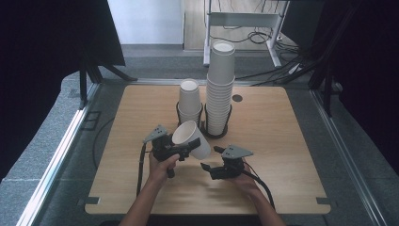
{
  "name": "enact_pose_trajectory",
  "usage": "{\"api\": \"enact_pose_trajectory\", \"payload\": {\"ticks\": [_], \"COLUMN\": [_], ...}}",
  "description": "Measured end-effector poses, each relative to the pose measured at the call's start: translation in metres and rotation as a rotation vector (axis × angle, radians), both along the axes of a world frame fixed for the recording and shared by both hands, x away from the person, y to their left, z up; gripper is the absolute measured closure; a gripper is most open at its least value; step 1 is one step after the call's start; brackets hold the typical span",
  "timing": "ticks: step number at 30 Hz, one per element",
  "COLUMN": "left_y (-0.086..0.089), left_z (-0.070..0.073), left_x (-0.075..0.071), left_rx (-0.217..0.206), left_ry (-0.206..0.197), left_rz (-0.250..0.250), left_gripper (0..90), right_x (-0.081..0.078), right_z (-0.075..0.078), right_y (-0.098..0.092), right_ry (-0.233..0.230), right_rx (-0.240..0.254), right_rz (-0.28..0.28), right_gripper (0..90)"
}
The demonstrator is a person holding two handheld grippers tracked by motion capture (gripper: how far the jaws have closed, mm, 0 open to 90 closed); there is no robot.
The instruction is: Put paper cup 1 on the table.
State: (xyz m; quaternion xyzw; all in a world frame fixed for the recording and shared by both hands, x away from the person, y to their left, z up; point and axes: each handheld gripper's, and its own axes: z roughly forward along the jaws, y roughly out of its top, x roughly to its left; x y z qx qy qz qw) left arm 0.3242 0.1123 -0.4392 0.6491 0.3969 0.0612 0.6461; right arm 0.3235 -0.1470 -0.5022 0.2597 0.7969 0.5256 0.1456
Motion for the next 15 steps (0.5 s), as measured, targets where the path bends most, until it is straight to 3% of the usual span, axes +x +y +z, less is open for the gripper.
{"api": "enact_pose_trajectory", "payload": {"ticks": [15], "left_y": [0.011], "left_z": [0.0], "left_x": [-0.004], "left_rx": [0.106], "left_ry": [-0.044], "left_rz": [0.073], "left_gripper": [12.6], "right_x": [0.001], "right_z": [-0.001], "right_y": [-0.003], "right_ry": [0.001], "right_rx": [-0.013], "right_rz": [-0.006], "right_gripper": [15.5]}}
